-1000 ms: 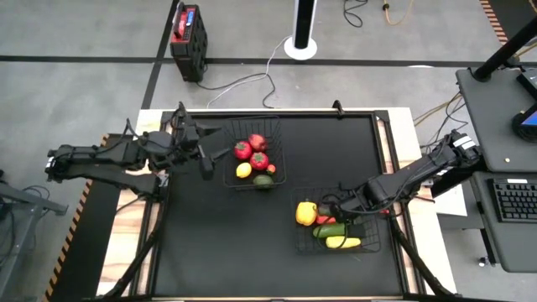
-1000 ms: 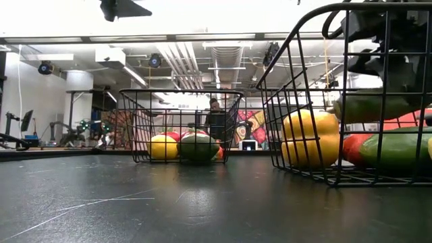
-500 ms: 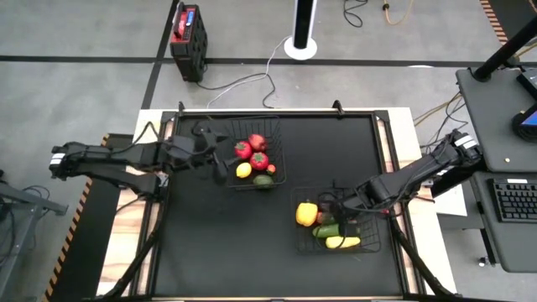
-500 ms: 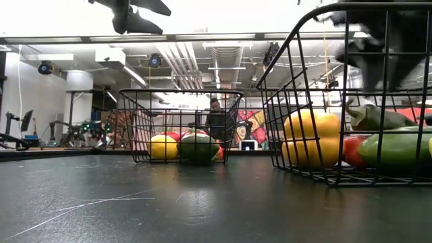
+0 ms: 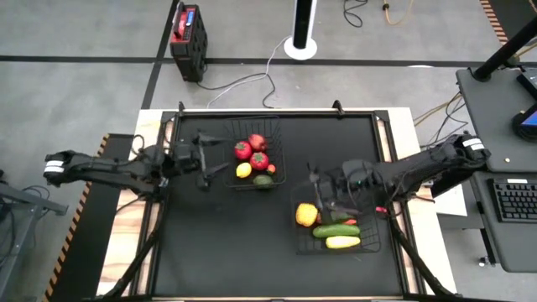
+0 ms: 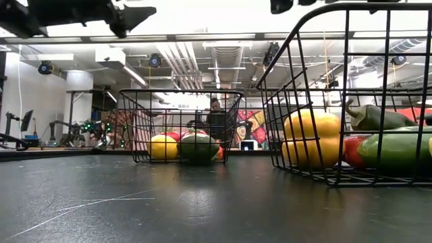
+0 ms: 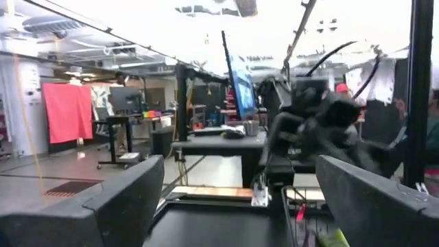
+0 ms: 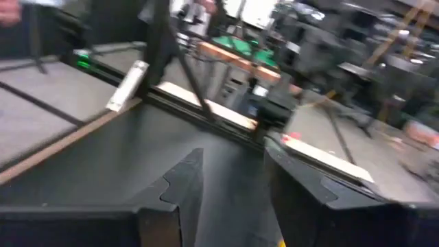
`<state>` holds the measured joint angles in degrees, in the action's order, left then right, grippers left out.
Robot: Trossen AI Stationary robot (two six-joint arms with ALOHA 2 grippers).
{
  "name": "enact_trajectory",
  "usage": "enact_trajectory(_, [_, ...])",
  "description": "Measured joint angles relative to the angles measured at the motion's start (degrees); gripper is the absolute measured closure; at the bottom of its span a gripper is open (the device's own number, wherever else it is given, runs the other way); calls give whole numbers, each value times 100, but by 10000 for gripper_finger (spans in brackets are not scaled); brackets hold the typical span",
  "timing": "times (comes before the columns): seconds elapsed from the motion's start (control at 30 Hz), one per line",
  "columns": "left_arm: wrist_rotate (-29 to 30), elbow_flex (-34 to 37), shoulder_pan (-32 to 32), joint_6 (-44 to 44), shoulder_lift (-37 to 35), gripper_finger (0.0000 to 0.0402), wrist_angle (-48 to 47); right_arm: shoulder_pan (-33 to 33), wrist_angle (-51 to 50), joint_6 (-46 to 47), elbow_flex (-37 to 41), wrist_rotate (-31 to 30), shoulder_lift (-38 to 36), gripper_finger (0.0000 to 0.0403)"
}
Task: Sort produce into baskets
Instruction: Return to Home Position
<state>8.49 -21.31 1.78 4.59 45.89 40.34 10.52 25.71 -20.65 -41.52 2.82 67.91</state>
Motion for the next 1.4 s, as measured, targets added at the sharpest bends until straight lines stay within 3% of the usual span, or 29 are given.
enact_trajectory(0.27, [0,222,223,-14,-2221,39,-2122,-1035,-23,134,586,773,-805,276])
enact_trajectory(0.4, [263,158,237,-24,-3304,39,-3376,-1158,-8,158,966,773,-1375,282])
enact_trajectory(0.6, [293,292,237,-64,-4580,39,-4073,-1169,-129,227,1442,772,-2322,292])
enact_trajectory(0.97, [315,322,248,-74,-4584,39,-4227,-1169,-1561,755,1892,738,-4088,313])
enact_trajectory(1.4, [602,867,248,-572,-4582,39,-4248,-1169,-1660,1197,2932,339,-5610,319])
